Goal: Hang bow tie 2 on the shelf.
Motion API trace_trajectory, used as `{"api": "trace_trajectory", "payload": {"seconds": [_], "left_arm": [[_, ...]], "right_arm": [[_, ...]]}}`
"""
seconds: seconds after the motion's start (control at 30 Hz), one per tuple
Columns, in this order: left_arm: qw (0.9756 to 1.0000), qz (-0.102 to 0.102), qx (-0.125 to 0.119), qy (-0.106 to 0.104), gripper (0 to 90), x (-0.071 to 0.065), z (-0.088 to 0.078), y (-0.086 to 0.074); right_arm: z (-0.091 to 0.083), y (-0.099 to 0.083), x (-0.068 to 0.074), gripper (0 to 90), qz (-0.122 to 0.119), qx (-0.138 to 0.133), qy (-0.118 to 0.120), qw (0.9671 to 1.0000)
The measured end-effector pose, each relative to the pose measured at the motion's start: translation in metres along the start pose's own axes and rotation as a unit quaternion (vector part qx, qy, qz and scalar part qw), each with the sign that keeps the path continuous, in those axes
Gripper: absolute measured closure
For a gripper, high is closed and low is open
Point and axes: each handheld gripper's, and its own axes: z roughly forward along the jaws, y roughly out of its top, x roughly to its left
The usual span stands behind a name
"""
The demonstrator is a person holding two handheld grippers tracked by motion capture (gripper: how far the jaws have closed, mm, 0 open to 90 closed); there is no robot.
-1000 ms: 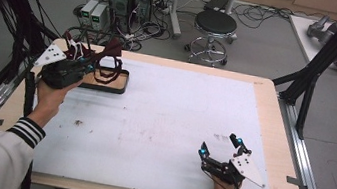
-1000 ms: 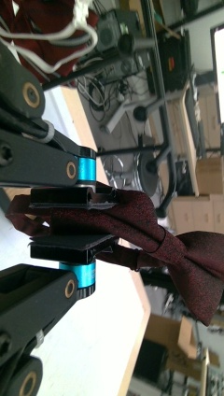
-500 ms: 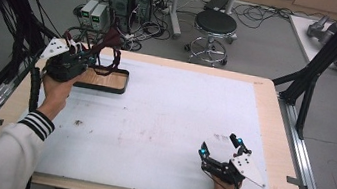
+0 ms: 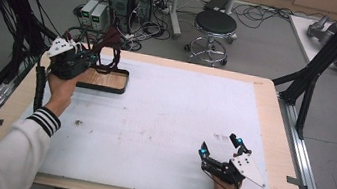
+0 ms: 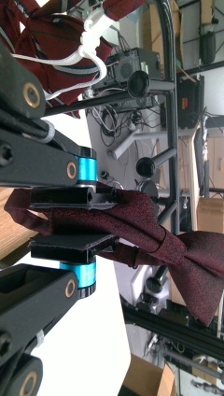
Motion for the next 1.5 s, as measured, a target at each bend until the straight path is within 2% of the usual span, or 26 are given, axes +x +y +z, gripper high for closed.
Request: {"api": "trace_trajectory", "payload": {"seconds": [0.37,0.7,0.8,1.03,1.33,1.5], "left_arm": [[0.9998,-0.005,0.003,0.016,77.6,0.003,0.011,-0.002],[0.9995,0.012,0.013,0.026,78.0,0.004,0.017,-0.004],[0.9993,0.012,0.024,0.027,78.1,0.005,0.019,-0.006],[0.9987,0.002,0.031,0.041,78.2,0.009,0.025,-0.01],[0.9969,0.013,0.055,0.054,78.4,0.011,0.029,-0.016],[0.995,0.018,0.078,0.059,78.6,0.013,0.029,-0.02]], "right_arm": [[0.0,0.0,0.0,0.6,-0.001,0.0,0.0,1.0],[0.0,0.0,0.0,0.6,-0.001,0.0,0.0,1.0],[0.0,0.0,0.0,0.6,-0.001,0.0,0.0,1.0],[0.0,0.0,0.0,0.6,-0.001,0.0,0.0,1.0],[0.0,0.0,0.0,0.6,-0.001,0.001,0.0,1.0],[0.0,0.0,0.0,0.6,0.001,0.001,0.0,1.0]]}}
